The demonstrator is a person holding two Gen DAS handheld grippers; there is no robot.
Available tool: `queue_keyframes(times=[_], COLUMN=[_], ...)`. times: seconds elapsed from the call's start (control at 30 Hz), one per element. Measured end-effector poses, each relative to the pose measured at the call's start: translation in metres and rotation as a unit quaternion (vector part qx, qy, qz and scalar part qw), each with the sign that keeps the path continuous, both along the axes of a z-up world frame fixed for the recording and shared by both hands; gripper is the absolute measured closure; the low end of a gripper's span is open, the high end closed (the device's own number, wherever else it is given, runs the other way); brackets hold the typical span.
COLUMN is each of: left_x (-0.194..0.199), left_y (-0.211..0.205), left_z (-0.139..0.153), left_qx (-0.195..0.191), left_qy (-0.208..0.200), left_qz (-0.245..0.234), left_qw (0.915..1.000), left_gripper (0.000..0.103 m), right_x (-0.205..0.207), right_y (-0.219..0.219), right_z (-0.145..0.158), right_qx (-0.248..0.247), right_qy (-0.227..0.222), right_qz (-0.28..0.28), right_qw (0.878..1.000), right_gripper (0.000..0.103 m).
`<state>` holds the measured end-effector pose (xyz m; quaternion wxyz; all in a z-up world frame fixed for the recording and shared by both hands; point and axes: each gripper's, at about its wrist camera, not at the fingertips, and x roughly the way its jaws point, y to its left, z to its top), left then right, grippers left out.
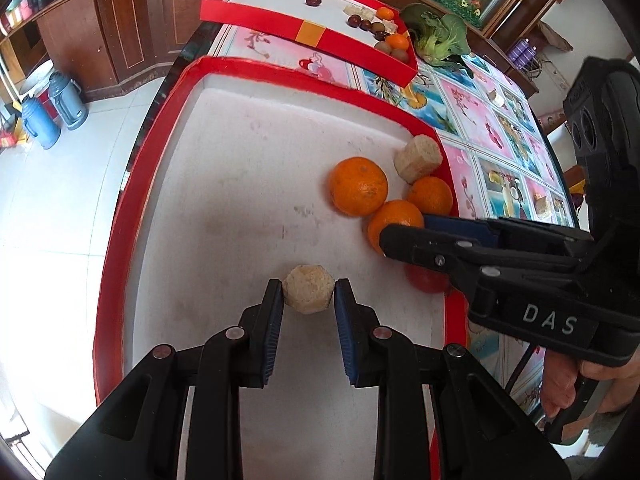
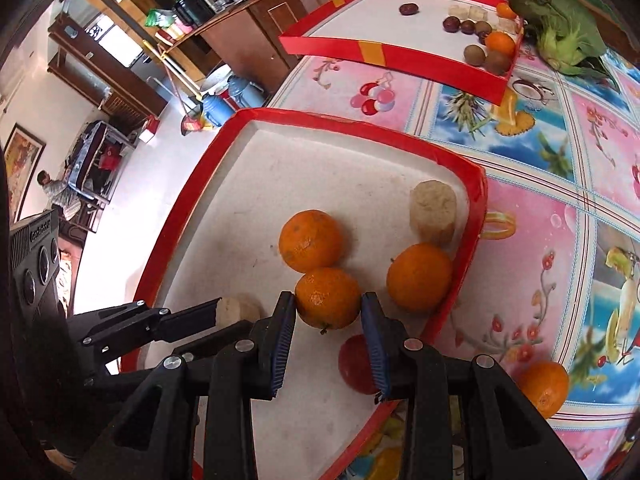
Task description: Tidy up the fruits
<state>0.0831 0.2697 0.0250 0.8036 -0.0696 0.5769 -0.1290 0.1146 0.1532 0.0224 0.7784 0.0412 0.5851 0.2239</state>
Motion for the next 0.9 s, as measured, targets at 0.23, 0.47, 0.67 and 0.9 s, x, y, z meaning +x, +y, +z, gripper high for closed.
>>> queue_keyframes(times=[0.23, 0.47, 0.67, 0.9], left_x=[0.029, 0.046, 0.060, 0.059], left_y=[-0.009, -0.015, -0.021, -0.022], left_z=[0.001, 0.001, 0.002, 0.003], left_qx=[0.013, 0.025, 0.034, 0.049], left_qy=[-0.008, -0.015, -0.016, -0.025], left_qz=[-0.015, -0.029, -0.032, -0.010], left_qw=[0.9998, 0.9992, 0.9988, 0.9984], left_gripper=[0.079, 0.079, 0.079, 0.058], right_x=[0.002, -0.002, -0.007, -0.018], right_y=[-0.009, -0.018, -0.023, -0.040], right_z=[-0.003, -0.001, 0.004, 0.020], right_qx=[0.017, 0.034, 0.042, 0.048], right_qy=[0.011, 0.019, 0.019, 0.002], right_qz=[-0.021, -0.034, -0.049, -0.060], right_qw=[1.000, 0.999, 0.998, 0.997], right_gripper=[0.069, 0.068, 0.065, 0.045])
